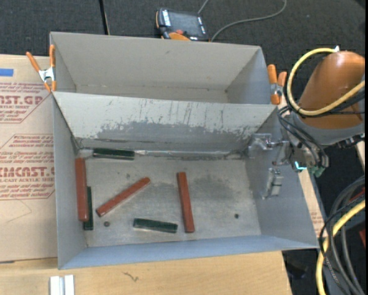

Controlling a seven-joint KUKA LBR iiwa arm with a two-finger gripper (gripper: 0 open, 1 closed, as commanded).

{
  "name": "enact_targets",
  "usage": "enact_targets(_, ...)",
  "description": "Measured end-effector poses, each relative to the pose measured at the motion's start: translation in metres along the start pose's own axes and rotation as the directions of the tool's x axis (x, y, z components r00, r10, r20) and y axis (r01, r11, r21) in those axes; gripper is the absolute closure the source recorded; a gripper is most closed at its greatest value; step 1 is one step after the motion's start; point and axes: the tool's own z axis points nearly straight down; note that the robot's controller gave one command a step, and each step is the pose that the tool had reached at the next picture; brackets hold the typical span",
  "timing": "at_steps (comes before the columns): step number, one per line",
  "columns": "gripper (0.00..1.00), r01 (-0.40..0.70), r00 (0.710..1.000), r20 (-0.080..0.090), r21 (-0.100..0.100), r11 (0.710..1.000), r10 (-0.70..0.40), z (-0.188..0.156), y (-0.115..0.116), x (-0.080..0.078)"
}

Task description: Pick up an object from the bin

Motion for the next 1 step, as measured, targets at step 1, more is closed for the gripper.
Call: enact_targets(1, 0.0, 0.228, 0.974, 0.004, -0.002, 0.974, -0.228, 0.0715, 0.1192, -0.0221)
